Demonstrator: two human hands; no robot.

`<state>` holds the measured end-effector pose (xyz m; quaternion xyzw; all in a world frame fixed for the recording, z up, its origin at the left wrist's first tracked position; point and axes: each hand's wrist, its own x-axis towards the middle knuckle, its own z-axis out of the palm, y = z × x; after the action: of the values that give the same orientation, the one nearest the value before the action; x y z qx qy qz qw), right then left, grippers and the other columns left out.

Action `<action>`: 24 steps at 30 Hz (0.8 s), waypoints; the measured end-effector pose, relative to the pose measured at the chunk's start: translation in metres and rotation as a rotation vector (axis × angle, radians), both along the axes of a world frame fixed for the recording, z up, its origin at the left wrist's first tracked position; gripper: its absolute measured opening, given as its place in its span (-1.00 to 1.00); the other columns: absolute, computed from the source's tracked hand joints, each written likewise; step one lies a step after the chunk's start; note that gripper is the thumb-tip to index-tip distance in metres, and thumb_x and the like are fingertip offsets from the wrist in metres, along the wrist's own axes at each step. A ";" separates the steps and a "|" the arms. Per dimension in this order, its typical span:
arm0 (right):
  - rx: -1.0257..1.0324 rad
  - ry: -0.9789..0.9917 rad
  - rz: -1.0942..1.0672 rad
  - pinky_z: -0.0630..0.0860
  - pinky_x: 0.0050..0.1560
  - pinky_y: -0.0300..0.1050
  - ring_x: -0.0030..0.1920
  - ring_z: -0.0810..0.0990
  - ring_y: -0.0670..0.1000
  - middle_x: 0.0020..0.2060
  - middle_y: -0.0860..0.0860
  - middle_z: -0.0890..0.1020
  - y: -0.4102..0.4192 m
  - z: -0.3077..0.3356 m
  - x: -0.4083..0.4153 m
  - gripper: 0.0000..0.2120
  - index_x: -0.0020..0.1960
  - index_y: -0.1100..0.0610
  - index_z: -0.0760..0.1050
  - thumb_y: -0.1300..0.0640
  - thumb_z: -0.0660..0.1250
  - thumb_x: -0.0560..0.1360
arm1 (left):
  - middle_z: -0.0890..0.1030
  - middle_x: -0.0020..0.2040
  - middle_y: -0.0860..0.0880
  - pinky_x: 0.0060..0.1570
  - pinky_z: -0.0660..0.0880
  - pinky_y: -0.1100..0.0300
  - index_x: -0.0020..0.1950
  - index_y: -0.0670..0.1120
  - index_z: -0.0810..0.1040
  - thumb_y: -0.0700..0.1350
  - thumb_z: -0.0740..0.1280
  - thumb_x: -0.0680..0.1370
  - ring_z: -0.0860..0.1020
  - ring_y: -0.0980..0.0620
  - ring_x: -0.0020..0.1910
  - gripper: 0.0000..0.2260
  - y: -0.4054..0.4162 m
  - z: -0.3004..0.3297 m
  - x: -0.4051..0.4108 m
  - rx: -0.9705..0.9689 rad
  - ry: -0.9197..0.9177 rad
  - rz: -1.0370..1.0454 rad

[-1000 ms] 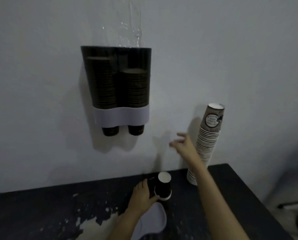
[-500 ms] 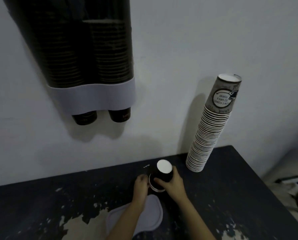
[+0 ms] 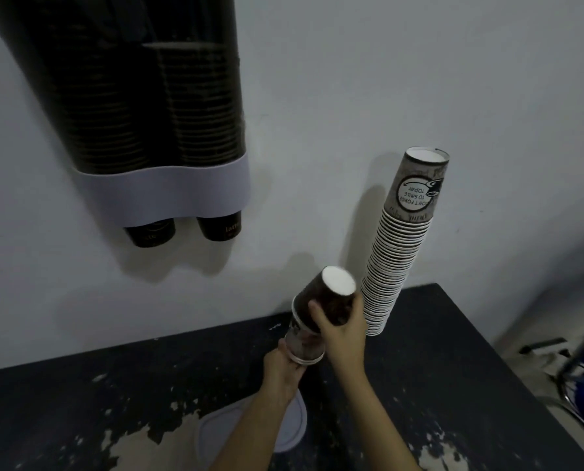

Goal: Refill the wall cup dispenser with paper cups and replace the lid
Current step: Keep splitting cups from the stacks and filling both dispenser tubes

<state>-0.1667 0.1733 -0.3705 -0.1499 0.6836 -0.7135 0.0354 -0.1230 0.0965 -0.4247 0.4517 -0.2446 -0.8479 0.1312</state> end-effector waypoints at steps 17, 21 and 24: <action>-0.048 -0.024 -0.093 0.47 -0.13 -0.57 0.04 0.55 -0.06 0.05 0.02 0.55 0.025 0.007 -0.008 -0.55 0.21 0.02 0.32 0.27 0.39 0.42 | 0.55 0.09 -0.28 -0.01 0.38 0.12 0.10 -0.39 0.46 -0.36 0.14 0.53 0.51 -0.24 0.12 -0.79 -0.006 -0.038 0.000 -0.680 -0.496 -0.285; -0.043 -0.055 -0.095 0.45 -0.11 -0.59 0.10 0.53 -0.02 0.08 0.02 0.54 0.025 0.007 -0.002 -0.53 0.28 0.07 0.33 0.27 0.38 0.43 | 0.45 0.26 -0.32 0.25 0.28 0.02 0.24 -0.27 0.43 -0.28 0.15 0.54 0.36 -0.26 0.28 -0.72 -0.007 -0.036 0.008 -0.983 -0.694 -0.415; -0.093 -0.106 -0.035 0.45 0.05 -0.48 0.20 0.49 -0.03 0.19 0.01 0.52 0.020 0.015 0.005 -0.52 0.35 0.07 0.31 0.25 0.33 0.47 | 0.39 0.31 -0.27 0.26 0.30 0.02 0.27 -0.19 0.40 -0.16 0.12 0.58 0.29 -0.22 0.32 -0.71 -0.010 -0.024 0.013 -1.046 -0.793 -0.440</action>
<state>-0.1616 0.1931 -0.3553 -0.1014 0.6493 -0.7520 0.0519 -0.1104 0.0866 -0.4489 0.5447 -0.7368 -0.3964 0.0573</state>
